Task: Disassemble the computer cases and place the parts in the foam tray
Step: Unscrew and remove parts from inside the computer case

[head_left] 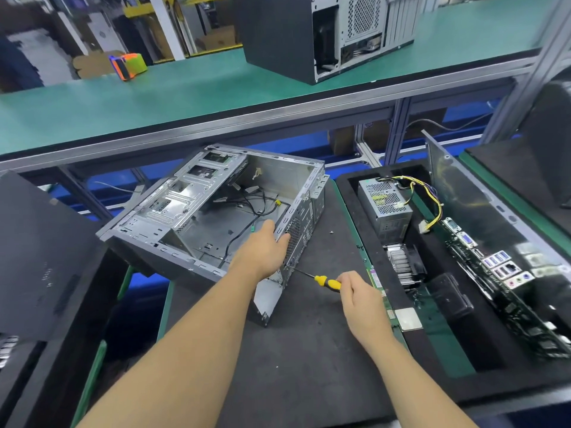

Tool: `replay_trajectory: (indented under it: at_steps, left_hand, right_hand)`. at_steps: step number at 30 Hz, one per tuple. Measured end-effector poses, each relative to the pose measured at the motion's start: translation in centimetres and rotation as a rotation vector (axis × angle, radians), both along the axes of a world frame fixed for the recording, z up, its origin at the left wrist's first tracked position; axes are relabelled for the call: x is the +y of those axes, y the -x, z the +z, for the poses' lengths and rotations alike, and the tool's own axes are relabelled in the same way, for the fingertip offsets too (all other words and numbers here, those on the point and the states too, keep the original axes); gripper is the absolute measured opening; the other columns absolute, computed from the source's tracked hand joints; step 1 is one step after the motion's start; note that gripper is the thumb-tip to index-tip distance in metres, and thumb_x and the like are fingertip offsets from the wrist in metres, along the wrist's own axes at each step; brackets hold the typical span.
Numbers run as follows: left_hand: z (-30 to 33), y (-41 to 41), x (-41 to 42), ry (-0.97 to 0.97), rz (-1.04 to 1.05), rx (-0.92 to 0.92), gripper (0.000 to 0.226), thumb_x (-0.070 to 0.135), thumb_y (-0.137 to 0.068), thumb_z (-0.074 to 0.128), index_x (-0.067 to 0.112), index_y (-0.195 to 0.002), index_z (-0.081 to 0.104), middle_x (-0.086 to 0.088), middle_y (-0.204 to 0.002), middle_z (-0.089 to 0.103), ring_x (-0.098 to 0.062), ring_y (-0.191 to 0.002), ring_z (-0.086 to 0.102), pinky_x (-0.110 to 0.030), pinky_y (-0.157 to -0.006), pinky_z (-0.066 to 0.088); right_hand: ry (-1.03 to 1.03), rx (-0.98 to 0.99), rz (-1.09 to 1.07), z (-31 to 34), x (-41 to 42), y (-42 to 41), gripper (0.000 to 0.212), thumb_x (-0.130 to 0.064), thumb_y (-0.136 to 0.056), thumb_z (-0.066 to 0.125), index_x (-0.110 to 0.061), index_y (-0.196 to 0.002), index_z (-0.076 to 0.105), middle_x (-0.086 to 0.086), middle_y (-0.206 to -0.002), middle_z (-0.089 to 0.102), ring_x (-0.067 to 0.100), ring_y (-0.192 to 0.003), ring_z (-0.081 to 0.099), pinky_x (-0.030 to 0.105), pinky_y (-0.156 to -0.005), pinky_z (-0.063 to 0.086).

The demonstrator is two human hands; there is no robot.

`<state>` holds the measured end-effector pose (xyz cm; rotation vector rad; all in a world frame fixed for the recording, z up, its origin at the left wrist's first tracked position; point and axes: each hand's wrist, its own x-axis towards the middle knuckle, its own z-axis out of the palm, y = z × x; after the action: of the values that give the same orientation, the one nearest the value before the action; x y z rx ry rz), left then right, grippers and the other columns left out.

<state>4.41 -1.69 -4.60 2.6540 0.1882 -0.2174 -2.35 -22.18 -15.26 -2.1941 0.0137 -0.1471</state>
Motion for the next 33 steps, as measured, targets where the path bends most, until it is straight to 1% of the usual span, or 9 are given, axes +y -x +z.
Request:
replay_trajectory:
  at_steps: [4, 6, 11, 15, 18, 22, 26, 29, 33]
  left_hand:
    - [0.0, 0.2, 0.0, 0.015, 0.014, -0.006, 0.028, 0.047, -0.105, 0.041, 0.019, -0.099, 0.043, -0.003, -0.085, 0.058, -0.029, -0.083, 0.058, -0.042, -0.077, 0.049]
    - [0.1, 0.3, 0.0, 0.009, 0.015, -0.007, 0.029, 0.047, -0.105, 0.041, 0.019, -0.098, 0.043, -0.003, -0.084, 0.056, -0.029, -0.082, 0.057, -0.043, -0.078, 0.05]
    - [0.2, 0.3, -0.1, -0.004, 0.017, 0.0, 0.03, 0.048, -0.105, 0.039, 0.019, -0.103, 0.043, -0.004, -0.09, 0.06, -0.03, -0.086, 0.06, -0.047, -0.083, 0.053]
    - [0.2, 0.3, -0.2, -0.017, 0.019, 0.007, 0.03, 0.048, -0.105, 0.039, 0.018, -0.105, 0.044, -0.005, -0.094, 0.061, -0.032, -0.089, 0.06, -0.049, -0.086, 0.053]
    - [0.2, 0.3, -0.2, -0.009, 0.018, 0.006, 0.03, 0.047, -0.105, 0.039, 0.018, -0.107, 0.045, -0.006, -0.096, 0.062, -0.033, -0.09, 0.061, -0.05, -0.088, 0.053]
    - [0.1, 0.2, -0.1, -0.012, 0.014, 0.002, 0.029, 0.047, -0.105, 0.039, 0.019, -0.107, 0.045, -0.005, -0.095, 0.062, -0.031, -0.089, 0.06, -0.049, -0.087, 0.053]
    - [0.1, 0.2, -0.1, -0.016, 0.013, 0.005, 0.029, 0.048, -0.105, 0.039, 0.02, -0.108, 0.045, -0.005, -0.096, 0.062, -0.031, -0.09, 0.06, -0.05, -0.088, 0.052]
    - [0.2, 0.2, 0.0, -0.008, 0.014, 0.001, 0.029, 0.048, -0.104, 0.04, 0.019, -0.107, 0.046, -0.004, -0.095, 0.062, -0.03, -0.089, 0.06, -0.049, -0.088, 0.053]
    - [0.2, 0.2, 0.0, -0.009, 0.011, -0.001, 0.028, 0.047, -0.105, 0.039, 0.02, -0.107, 0.046, -0.005, -0.096, 0.063, -0.031, -0.09, 0.061, -0.049, -0.088, 0.053]
  right_hand:
    - [-0.271, 0.022, -0.1, -0.3, 0.7, 0.7, 0.009, -0.025, -0.102, 0.049, -0.03, -0.096, 0.053, -0.013, -0.085, 0.061, 0.006, -0.078, 0.054, 0.019, -0.064, 0.041]
    - [-0.511, 0.123, -0.212, 0.2, 1.3, 0.4, 0.005, -0.027, -0.099, 0.059, -0.027, -0.094, 0.06, -0.01, -0.084, 0.061, 0.009, -0.069, 0.056, 0.025, -0.066, 0.047]
    - [-1.131, 0.492, -0.407, 2.1, 0.6, -0.9, 0.036, -0.035, -0.093, 0.071, 0.0, -0.09, 0.065, 0.011, -0.066, 0.057, 0.02, -0.057, 0.058, 0.032, -0.056, 0.057]
    - [-0.969, 0.696, -0.383, 2.1, 0.3, -1.2, 0.05, -0.054, -0.103, 0.04, -0.008, -0.09, 0.054, 0.005, -0.054, 0.04, 0.018, -0.044, 0.034, 0.023, -0.042, 0.033]
    - [-0.925, 0.674, -0.277, 2.0, -0.2, -1.3, 0.035, -0.043, -0.107, 0.038, -0.017, -0.082, 0.037, -0.004, -0.056, 0.023, 0.012, -0.044, 0.016, 0.022, -0.041, 0.017]
    - [-0.665, 0.38, -0.092, 1.4, -0.6, -0.6, 0.02, -0.023, -0.106, 0.042, -0.013, -0.093, 0.053, -0.005, -0.066, 0.037, 0.012, -0.053, 0.032, 0.025, -0.051, 0.031]
    - [-0.289, 0.073, 0.025, 1.7, -1.1, 0.1, 0.016, -0.015, -0.102, 0.05, -0.027, -0.099, 0.059, -0.027, -0.086, 0.057, -0.001, -0.08, 0.053, 0.006, -0.065, 0.038]
    - [-0.361, 0.06, 0.003, 1.9, -1.1, 0.0, 0.02, -0.014, -0.099, 0.056, -0.033, -0.096, 0.062, -0.017, -0.076, 0.055, 0.003, -0.068, 0.048, 0.012, -0.064, 0.04]
    - [-0.851, 0.343, -0.152, 2.6, 0.5, -0.9, 0.02, -0.034, -0.105, 0.047, -0.019, -0.104, 0.059, 0.007, -0.075, 0.056, 0.016, -0.059, 0.048, 0.031, -0.052, 0.042]
